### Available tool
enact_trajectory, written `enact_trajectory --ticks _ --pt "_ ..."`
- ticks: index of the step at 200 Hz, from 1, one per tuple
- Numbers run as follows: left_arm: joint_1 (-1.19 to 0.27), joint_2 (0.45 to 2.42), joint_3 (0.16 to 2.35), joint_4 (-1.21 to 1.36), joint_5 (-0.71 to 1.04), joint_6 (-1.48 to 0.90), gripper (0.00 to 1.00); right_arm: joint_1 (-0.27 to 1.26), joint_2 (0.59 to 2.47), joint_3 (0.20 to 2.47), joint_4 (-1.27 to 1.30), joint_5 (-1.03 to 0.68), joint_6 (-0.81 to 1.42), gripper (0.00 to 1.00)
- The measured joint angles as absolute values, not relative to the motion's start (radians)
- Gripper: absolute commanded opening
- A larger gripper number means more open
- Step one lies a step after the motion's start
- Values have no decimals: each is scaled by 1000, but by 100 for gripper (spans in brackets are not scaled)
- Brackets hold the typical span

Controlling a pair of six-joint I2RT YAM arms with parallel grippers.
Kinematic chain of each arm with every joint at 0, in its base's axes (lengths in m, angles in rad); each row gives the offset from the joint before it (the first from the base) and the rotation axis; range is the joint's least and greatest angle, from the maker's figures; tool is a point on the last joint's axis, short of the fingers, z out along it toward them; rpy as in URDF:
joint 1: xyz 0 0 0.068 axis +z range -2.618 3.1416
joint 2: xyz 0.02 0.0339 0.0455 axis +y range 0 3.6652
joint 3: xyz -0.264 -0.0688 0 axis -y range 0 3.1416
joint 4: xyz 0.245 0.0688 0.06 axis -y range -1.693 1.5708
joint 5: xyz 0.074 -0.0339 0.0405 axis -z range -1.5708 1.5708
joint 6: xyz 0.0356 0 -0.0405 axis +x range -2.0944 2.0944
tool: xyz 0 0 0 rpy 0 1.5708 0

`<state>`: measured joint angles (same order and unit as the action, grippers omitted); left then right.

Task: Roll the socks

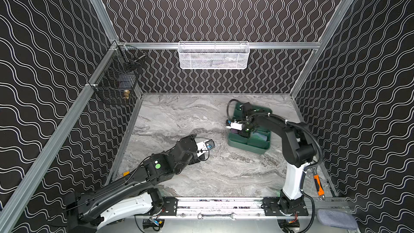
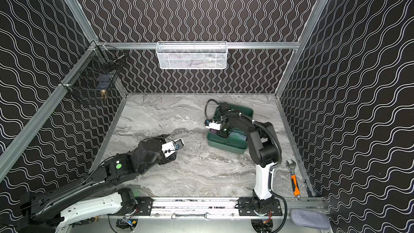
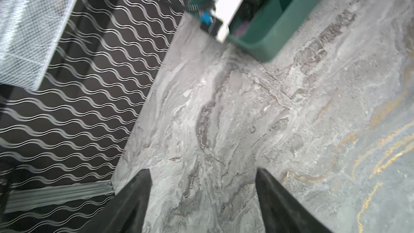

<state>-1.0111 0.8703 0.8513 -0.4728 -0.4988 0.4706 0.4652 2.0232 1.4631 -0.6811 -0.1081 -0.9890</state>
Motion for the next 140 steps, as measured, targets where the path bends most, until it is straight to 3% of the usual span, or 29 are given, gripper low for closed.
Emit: enact_trajectory --ticks 37,52,59,82,102,108,140 --pt "-1007 804 865 -460 -564 466 86 596 2103 1562 -662 -159 -947 0" --pt "-1005 792 873 -457 -587 467 86 621 2108 1563 -616 -179 -912 12" --pt "-1005 791 879 -458 -596 468 86 627 2107 1557 -593 -192 -896 24" --pt "-1003 788 894 -464 -625 469 86 628 2081 1527 -529 -205 -875 49" --pt "-999 769 894 -472 -633 479 91 635 2011 1482 -486 -218 -880 58" --pt "-996 762 894 -473 -635 480 93 636 1988 1470 -481 -214 -884 70" --pt "-935 740 890 -419 -647 530 99 638 1864 1456 -519 -201 -917 78"
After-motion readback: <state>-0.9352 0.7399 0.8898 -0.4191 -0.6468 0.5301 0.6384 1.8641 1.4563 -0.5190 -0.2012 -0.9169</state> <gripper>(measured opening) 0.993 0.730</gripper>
